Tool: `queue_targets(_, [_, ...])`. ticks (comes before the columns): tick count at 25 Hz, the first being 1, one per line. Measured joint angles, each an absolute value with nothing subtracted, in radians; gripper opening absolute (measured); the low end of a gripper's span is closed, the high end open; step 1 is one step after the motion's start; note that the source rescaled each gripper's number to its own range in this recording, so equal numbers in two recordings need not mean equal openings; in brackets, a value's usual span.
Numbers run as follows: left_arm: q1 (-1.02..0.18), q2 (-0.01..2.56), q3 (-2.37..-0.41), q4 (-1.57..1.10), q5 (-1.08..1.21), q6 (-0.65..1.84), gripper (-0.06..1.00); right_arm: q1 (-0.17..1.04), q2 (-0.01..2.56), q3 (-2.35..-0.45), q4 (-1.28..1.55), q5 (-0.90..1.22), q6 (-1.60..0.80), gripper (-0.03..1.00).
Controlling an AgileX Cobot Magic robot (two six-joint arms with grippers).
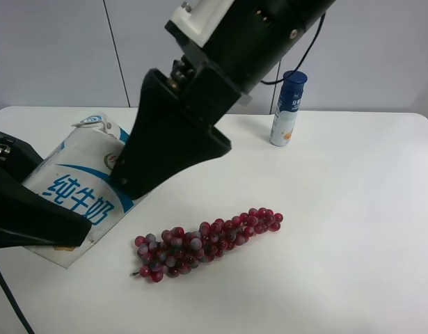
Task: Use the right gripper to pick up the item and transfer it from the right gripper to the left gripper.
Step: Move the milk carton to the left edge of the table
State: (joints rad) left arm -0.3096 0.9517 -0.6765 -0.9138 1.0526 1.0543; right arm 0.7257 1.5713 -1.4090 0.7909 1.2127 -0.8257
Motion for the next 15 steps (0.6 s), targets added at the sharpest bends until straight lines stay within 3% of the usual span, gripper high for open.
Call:
queue_targets(10, [-0.31, 0.952, -0.676, -0.913, 1.053, 1.055, 0.0, 0.726, 1.308, -1.402, 0.37, 1.217, -0.459, 1.0])
queue_targets(15, [-0.31, 0.952, -0.676, -0.913, 1.053, 1.055, 0.0, 0.726, 1.134, -1.234, 0.3, 1.215, -0.381, 1.0])
